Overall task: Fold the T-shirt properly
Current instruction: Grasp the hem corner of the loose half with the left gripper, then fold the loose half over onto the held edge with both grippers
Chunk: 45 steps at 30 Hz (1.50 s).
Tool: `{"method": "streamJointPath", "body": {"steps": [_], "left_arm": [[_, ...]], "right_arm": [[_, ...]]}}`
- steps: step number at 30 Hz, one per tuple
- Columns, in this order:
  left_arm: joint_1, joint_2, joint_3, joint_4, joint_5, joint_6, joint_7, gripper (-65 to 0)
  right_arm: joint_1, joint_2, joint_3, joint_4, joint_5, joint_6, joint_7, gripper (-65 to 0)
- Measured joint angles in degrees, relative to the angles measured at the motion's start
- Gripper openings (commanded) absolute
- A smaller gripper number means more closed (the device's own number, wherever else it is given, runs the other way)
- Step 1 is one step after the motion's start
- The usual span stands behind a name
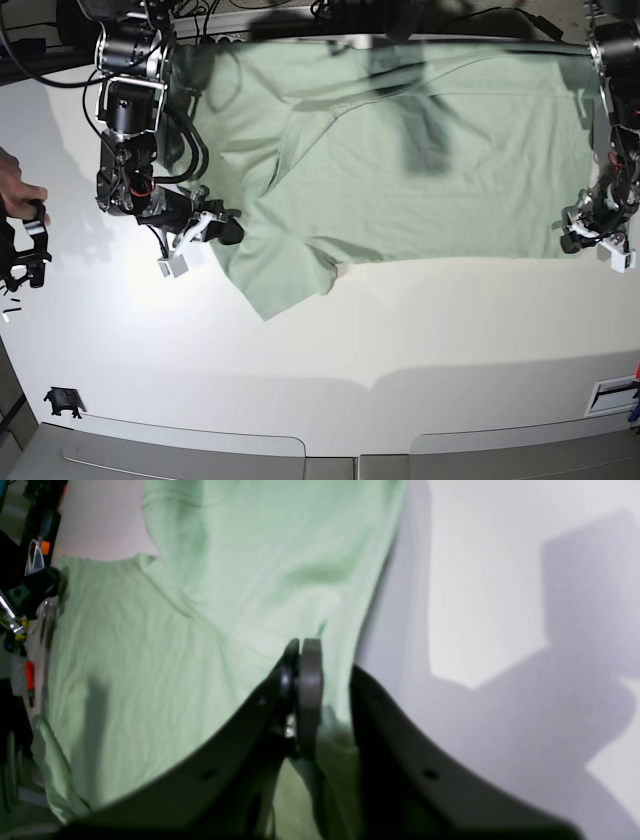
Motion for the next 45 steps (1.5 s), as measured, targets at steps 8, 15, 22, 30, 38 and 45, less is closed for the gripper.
{"method": "streamJointPath", "body": {"steps": [8,15,22,30,38,45], "left_arm": [[0.0,2.7,0.0,-0.2,-0.7,-0.2,-0.2,-52.5],[0.0,2.6,0.0,-0.3,-0.6,0.0,-0.7,-65.0],[0.7,0.7,0.3,1.8,-6.4,0.0,4.7,-65.0],[0.8,-4.2,0.3,11.0,-11.8,-4.1,14.6,-65.0],[4.7,-8.6,0.3,16.7,-16.2,-4.6,19.2,-65.0],[14.3,-10.3,-4.1,25.2,-16.2,-4.6,21.1,-65.0]], "right_arm": [[0.0,0.0,0.0,0.0,0.0,0.0,0.2,-65.0],[0.0,0.0,0.0,0.0,1.0,0.0,-0.9,-65.0],[-0.3,0.4,0.0,3.7,8.9,-0.9,-11.1,-65.0],[-3.1,0.4,-0.1,18.8,15.5,-0.8,-19.8,-65.0],[-18.5,0.5,-0.2,42.8,15.4,-0.7,-21.7,-65.0],[-28.1,0.3,1.9,51.2,11.1,-0.7,-21.5,-65.0]]}}
